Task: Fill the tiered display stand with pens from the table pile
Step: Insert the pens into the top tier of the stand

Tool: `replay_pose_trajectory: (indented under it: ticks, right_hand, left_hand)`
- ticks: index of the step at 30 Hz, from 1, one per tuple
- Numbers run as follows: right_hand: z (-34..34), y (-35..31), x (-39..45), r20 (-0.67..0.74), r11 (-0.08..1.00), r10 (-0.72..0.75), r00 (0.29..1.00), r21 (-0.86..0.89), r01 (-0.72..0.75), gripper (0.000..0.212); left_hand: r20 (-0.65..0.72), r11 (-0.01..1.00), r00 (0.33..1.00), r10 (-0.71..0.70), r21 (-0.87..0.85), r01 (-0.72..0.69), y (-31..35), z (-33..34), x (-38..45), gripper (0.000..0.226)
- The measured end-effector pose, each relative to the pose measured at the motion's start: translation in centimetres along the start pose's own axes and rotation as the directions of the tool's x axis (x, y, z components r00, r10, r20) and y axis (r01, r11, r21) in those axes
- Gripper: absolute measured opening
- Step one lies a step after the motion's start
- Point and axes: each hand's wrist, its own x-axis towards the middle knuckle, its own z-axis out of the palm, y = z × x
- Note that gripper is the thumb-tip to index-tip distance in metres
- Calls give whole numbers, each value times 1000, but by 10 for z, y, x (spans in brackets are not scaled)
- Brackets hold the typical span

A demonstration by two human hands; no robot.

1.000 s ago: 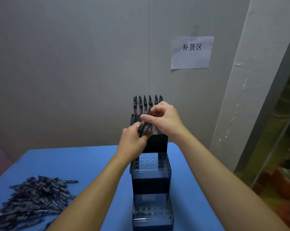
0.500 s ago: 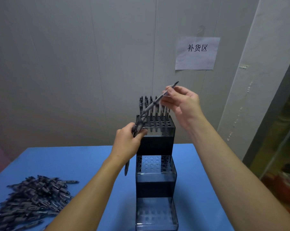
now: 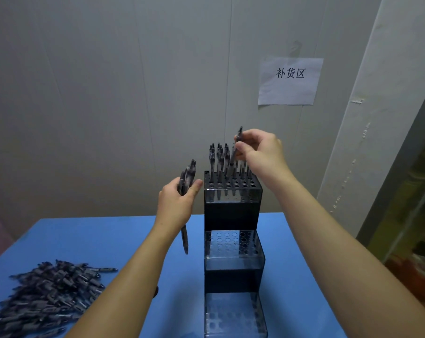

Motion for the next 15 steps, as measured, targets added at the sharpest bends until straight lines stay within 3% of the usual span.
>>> replay_pose_trajectory:
  ticks: [10, 15]
  right_hand:
    - [11, 8, 1, 46, 970, -3, 999, -244, 14, 18]
    - [19, 11, -4, 134, 938, 51, 990, -348, -1, 22]
  left_hand:
    - [10, 999, 1000, -20, -34, 20, -1, -5, -2, 46]
    - [10, 999, 1000, -22, -38, 23, -2, -5, -2, 39]
